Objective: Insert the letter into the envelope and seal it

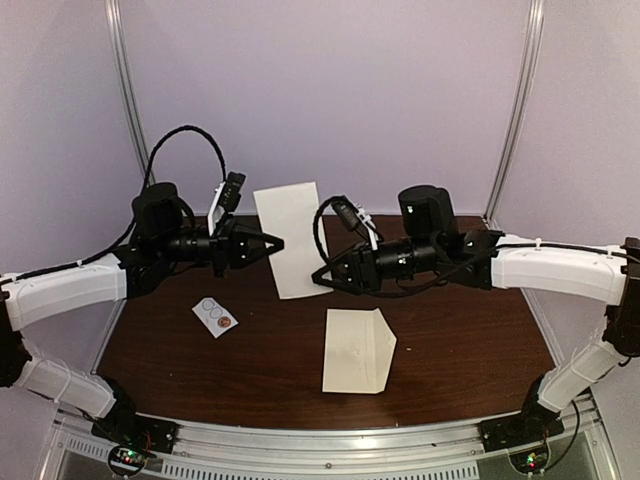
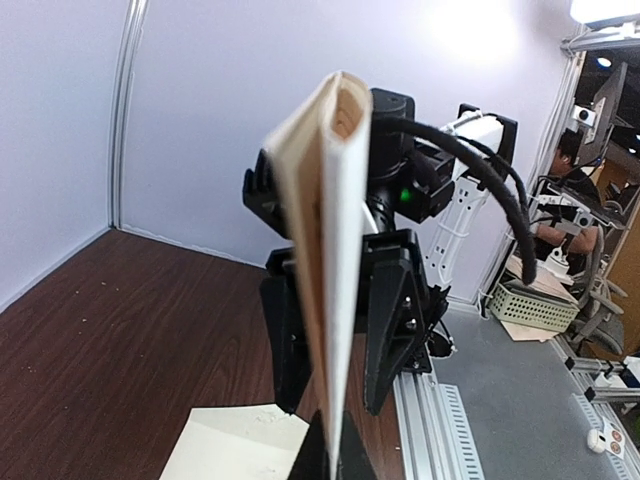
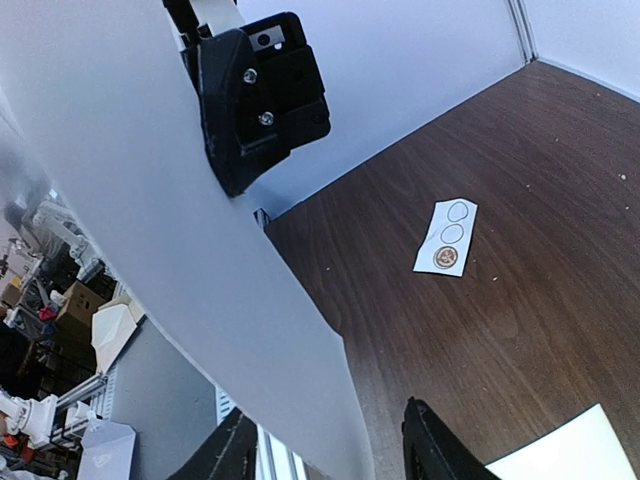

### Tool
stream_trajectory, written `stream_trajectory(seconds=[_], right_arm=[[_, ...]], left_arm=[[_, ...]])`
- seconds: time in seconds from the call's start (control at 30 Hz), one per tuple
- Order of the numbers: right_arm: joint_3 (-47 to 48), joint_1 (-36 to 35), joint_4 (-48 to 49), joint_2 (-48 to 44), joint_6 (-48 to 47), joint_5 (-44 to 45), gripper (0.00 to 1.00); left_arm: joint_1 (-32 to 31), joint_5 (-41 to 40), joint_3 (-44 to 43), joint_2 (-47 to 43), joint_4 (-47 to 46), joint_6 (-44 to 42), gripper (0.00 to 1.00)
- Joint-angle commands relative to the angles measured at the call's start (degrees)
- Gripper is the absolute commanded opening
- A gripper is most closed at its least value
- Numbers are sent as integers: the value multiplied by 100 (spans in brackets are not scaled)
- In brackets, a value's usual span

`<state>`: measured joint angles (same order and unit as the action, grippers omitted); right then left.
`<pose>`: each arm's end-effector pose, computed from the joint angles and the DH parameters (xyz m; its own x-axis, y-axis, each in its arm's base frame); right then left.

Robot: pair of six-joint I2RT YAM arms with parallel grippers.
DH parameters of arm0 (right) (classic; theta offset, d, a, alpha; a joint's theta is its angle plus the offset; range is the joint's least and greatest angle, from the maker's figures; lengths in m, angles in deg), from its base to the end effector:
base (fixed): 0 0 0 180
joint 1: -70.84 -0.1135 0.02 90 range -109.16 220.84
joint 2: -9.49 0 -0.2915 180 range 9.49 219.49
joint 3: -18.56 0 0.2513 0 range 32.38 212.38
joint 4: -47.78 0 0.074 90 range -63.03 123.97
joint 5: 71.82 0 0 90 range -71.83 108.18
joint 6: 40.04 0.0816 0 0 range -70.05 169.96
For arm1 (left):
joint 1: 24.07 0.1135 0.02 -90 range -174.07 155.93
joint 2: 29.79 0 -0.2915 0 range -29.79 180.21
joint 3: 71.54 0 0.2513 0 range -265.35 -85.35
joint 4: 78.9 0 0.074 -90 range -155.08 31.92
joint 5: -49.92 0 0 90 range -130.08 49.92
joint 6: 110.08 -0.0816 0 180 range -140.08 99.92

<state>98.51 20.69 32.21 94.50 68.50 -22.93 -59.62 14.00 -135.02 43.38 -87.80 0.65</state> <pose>0.1970 0.3198 0.3340 -0.5233 -0.2532 -0.8136 -0.8505 0.0958 0.5172 0.2099 -0.2312 0.3485 -0.3644 0.0052 -0.9312 0.9312 0.0089 -0.3644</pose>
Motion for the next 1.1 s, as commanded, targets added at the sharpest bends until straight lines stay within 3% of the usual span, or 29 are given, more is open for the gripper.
stream_trajectory(seconds=[0.0, 0.13, 0.17, 0.27, 0.4, 0.53, 0.7, 0.9, 1.07], right_arm=[[-204, -122, 928, -84, 494, -160, 43], [-275, -153, 1030, -111, 565, -154, 5], [-276, -153, 1007, -120, 552, -131, 0], [-246, -153, 793, -204, 421, -25, 0], [-73, -153, 166, -336, 91, 85, 0], [328, -153, -1015, -297, -414, -9, 0], [799, -159, -2603, -108, -1037, -67, 0], [1058, -276, -3577, -11, -1448, -209, 0], [1316, -491, -4223, 173, -1727, -46, 0]], left_arm=[[64, -176, 141, -165, -626, 262, 0], [66, -217, 170, -196, -649, 280, 0], [73, -221, 181, -205, -662, 282, 0], [90, -232, 136, -210, -577, 257, 2], [159, -550, -80, -355, 78, -124, 58], [197, -1687, -302, -825, 1012, -845, 75], [198, -2284, -455, -1198, 1633, -1469, 82], [170, -1396, -1133, -720, 3028, -2097, 83], [-143, -747, -1455, -158, 3632, -2383, 86]])
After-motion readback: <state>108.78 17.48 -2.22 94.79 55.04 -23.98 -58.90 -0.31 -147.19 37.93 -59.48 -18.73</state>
